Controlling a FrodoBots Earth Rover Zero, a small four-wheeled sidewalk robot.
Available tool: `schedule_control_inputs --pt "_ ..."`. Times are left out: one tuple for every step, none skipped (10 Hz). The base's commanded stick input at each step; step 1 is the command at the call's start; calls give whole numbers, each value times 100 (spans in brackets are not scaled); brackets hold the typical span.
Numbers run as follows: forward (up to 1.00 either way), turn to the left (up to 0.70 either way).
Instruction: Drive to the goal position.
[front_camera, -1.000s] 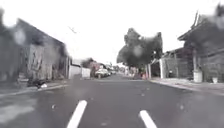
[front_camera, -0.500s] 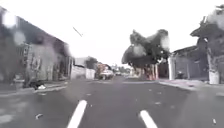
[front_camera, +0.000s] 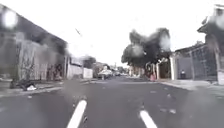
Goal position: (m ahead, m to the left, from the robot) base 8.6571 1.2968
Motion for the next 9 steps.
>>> schedule_control_inputs --pt "100 -30" --pt "100 0" --pt "100 4" --pt "100 9" --pt "100 7" --pt "100 11" --pt "100 8" --pt "100 6" --pt "100 13"
